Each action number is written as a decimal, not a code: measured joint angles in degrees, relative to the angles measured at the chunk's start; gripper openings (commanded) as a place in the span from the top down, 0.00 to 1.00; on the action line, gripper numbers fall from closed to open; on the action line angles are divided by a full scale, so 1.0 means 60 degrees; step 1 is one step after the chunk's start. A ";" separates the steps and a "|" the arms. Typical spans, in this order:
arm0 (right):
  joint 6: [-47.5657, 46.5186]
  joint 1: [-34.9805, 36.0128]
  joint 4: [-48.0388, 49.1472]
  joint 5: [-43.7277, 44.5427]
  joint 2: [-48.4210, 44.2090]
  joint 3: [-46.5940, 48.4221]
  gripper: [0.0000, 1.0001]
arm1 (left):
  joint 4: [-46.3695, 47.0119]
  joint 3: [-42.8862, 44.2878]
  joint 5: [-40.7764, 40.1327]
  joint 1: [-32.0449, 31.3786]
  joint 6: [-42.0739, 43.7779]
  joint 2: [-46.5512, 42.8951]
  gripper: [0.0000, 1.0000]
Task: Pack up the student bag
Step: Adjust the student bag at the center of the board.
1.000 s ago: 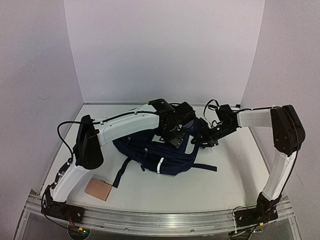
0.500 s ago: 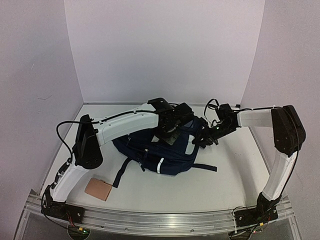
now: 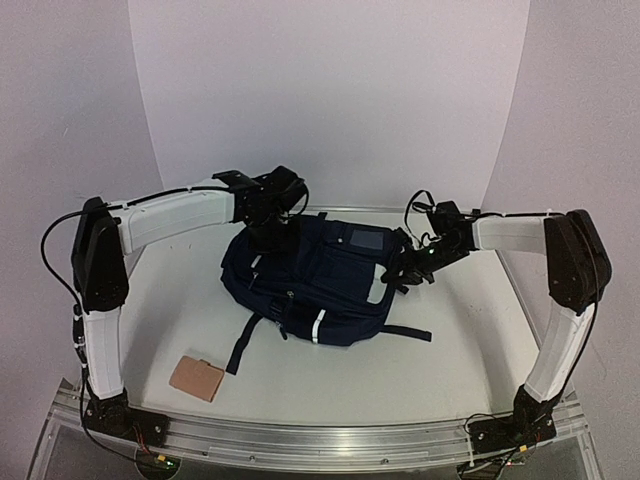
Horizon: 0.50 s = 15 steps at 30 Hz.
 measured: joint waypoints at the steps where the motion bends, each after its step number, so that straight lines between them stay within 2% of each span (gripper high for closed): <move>1: -0.0056 0.0012 0.0021 0.0038 0.0000 0.0092 1.00 | 0.0334 -0.0459 0.0278 0.0175 -0.0272 -0.0148 1.00; 3: -0.0180 0.0017 0.0014 0.0155 0.0001 0.0241 1.00 | 0.0975 -0.1184 0.0719 0.0402 -0.0722 -0.0204 1.00; 5: -0.0317 0.0017 -0.0075 0.0260 0.0032 0.0386 1.00 | 0.1500 -0.1627 0.1086 0.0549 -0.1114 -0.0204 0.94; 7: -0.0442 0.0005 -0.0208 0.0418 0.0105 0.0577 1.00 | 0.1749 -0.1741 0.1291 0.0625 -0.1416 -0.0212 0.83; 13: -0.0920 -0.0185 -0.0527 0.0893 0.0530 0.1306 1.00 | 0.2045 -0.1866 0.1578 0.0941 -0.2221 -0.0001 0.41; 15: -0.1070 -0.0256 -0.0619 0.0995 0.0688 0.1594 1.00 | 0.2017 -0.1795 0.1687 0.1090 -0.2431 0.0073 0.35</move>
